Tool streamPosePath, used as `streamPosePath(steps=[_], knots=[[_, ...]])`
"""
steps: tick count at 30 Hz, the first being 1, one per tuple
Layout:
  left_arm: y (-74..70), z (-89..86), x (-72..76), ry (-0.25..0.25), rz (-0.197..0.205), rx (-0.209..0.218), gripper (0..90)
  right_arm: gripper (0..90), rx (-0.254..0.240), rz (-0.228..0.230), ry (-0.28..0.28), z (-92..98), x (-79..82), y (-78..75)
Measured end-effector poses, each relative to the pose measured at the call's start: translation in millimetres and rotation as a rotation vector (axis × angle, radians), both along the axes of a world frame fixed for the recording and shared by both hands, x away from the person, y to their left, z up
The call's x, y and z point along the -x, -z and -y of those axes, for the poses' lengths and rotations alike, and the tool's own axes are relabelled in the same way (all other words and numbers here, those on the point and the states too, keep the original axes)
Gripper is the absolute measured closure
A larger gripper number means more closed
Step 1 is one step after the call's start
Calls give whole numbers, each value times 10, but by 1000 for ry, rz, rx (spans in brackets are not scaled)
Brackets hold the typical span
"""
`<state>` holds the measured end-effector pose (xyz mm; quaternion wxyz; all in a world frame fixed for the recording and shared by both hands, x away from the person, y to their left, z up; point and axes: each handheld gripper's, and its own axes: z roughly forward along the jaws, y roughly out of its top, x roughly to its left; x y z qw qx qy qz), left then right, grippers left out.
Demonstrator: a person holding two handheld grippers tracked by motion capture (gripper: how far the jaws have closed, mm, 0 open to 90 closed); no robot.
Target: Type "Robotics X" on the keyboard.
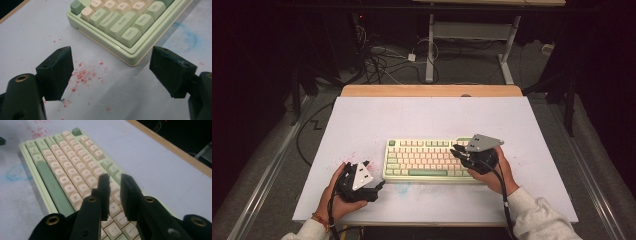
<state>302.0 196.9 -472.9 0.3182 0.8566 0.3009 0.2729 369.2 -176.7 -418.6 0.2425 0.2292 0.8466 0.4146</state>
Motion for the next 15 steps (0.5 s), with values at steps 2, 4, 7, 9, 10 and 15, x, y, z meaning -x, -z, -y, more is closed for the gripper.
streamPosePath(steps=[2,4,7,9,10,15], knots=[[-8,-1,-1,-3,-3,11,201,691,-2,13,0,56,50,-29],[-13,1,3,-5,2,15,204,639,-21,28,-2,107,90,-46],[-19,-2,5,-10,3,21,210,522,-52,44,-2,190,162,-49],[-22,-5,6,-9,0,23,213,456,-63,62,7,233,213,-32],[-21,-3,7,-8,0,23,215,430,-75,72,17,257,238,-20],[-18,5,4,-3,-3,24,215,336,-77,117,56,364,352,28]])
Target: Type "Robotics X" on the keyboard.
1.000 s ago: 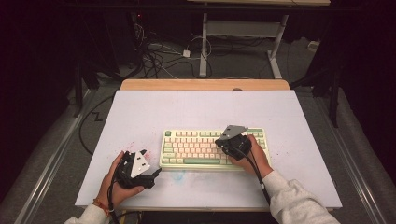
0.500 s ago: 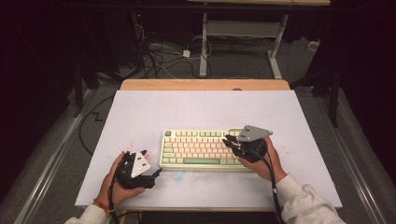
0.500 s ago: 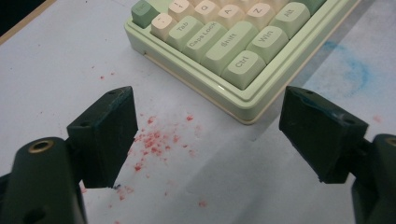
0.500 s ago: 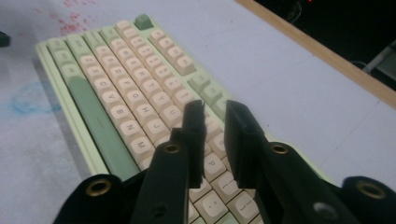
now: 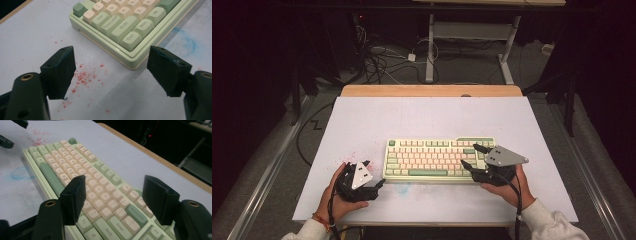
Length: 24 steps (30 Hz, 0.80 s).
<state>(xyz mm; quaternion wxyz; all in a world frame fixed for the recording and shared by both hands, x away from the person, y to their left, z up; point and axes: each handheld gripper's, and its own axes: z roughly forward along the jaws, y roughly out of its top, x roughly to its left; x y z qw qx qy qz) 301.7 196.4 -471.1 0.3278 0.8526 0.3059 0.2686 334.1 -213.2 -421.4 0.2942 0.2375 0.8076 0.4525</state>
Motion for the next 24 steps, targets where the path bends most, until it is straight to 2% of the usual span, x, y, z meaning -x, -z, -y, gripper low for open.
streamPosePath(steps=[4,9,13,16,18,19,21,24], knots=[[-1,3,2,5,-3,3,215,304,-16,-2,28,109,52,26],[-14,-3,5,15,-8,10,208,288,2,-7,61,238,99,99],[-31,6,4,1,-8,11,206,273,19,-10,92,319,147,158],[-52,10,1,-1,-16,18,229,257,19,-16,106,375,180,194],[-68,13,-4,2,-24,39,260,252,27,-21,121,401,206,230],[-85,18,-12,6,-16,38,264,248,34,-19,122,410,214,244],[-106,36,-20,9,-34,56,299,247,49,-29,129,425,240,280],[-137,79,-52,12,-44,59,326,241,50,-37,132,442,267,302]])
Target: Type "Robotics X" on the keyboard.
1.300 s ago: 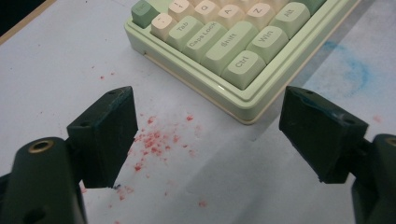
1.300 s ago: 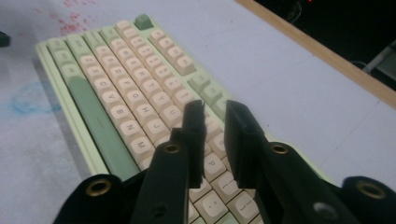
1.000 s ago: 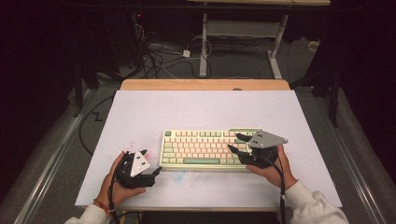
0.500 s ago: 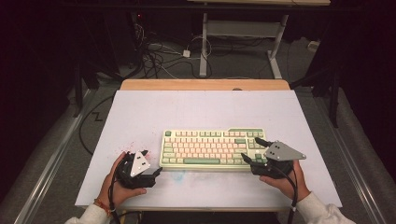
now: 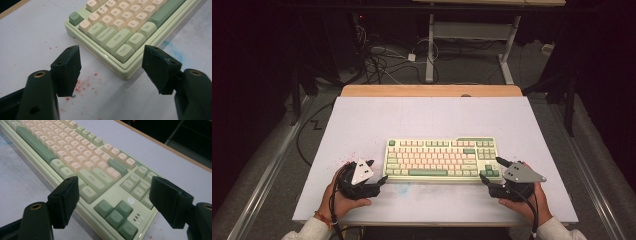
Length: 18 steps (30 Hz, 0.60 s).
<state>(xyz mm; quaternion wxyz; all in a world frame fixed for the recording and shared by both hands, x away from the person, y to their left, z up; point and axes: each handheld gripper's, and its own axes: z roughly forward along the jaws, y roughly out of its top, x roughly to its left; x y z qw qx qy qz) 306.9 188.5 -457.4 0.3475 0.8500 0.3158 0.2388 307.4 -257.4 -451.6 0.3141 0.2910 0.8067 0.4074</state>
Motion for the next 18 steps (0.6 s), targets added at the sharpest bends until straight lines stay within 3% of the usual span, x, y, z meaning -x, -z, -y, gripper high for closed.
streamPosePath(steps=[4,8,13,18], knots=[[-56,69,-58,8,-17,-5,350,241,5,6,1,10,29,2],[-143,132,-110,32,-8,0,436,241,3,1,2,21,46,6],[-215,214,-213,60,-47,15,619,241,9,-2,2,24,47,16],[-262,342,-299,100,-61,-9,794,241,15,-7,1,13,45,28]])
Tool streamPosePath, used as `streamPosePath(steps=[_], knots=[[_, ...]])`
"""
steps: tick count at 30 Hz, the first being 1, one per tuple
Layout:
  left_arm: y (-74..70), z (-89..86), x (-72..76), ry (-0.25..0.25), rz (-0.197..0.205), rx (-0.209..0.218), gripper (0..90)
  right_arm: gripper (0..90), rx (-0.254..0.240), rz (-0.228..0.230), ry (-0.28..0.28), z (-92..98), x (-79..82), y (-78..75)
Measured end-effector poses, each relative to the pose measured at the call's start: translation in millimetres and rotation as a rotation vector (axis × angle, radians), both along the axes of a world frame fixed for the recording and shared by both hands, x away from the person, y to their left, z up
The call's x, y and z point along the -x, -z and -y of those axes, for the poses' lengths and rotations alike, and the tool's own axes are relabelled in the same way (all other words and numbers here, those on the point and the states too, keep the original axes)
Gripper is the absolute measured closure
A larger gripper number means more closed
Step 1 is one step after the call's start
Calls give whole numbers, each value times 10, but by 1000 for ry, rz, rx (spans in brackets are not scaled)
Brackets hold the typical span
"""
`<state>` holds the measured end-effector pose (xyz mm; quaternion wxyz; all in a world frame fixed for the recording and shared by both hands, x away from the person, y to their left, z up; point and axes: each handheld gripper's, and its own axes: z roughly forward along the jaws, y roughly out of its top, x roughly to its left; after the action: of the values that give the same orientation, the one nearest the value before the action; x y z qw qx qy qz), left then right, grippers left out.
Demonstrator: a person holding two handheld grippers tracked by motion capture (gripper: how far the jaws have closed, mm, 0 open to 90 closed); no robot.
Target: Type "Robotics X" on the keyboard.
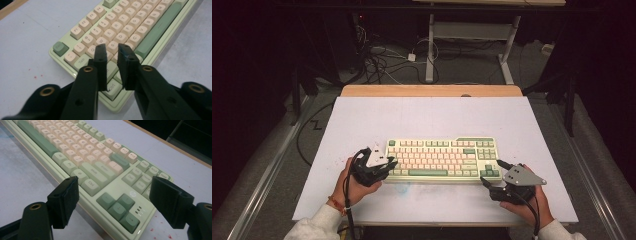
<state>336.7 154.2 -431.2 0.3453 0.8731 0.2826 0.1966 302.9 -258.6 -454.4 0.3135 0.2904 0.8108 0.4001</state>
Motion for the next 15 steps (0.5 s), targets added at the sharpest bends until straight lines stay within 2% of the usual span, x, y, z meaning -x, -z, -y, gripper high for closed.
streamPosePath(steps=[4,9,15], knots=[[-44,106,-67,35,-13,-3,878,241,7,0,-5,-14,-8,-2],[-86,223,-141,52,-17,-5,879,241,16,2,-6,-25,-5,-3],[-84,359,-238,64,-25,-34,878,241,21,1,-13,-48,-10,-3]])
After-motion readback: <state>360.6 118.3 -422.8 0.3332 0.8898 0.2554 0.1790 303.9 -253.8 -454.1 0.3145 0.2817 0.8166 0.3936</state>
